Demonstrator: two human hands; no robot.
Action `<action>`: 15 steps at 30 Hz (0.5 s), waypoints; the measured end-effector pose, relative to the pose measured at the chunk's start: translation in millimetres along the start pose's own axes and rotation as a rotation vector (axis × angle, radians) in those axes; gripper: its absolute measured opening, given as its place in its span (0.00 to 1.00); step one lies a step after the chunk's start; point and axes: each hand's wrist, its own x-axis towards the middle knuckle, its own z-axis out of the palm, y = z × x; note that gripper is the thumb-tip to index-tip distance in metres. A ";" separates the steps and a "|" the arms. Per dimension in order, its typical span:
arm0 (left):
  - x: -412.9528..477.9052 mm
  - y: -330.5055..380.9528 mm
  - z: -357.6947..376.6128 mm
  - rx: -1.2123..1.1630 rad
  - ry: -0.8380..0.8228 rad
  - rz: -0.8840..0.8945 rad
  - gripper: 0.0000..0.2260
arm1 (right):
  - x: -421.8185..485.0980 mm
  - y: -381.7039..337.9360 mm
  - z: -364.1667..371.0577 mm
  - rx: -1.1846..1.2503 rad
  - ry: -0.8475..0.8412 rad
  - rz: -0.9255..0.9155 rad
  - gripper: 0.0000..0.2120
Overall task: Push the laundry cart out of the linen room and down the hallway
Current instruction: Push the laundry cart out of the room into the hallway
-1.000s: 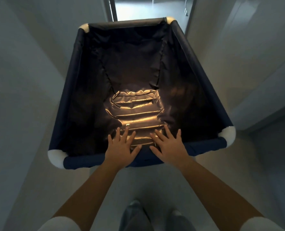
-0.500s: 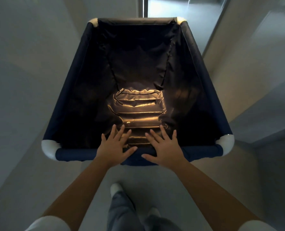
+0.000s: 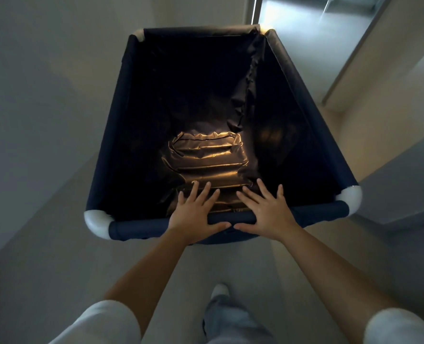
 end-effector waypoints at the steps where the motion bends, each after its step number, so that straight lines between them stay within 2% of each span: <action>1: -3.1 4.7 1.7 -0.007 0.002 -0.003 0.41 | -3.2 2.2 0.1 -0.009 -0.005 -0.009 0.47; 15: -6.8 12.5 15.1 -0.047 0.045 -0.128 0.45 | 9.3 33.5 -6.6 -0.110 -0.041 -0.129 0.47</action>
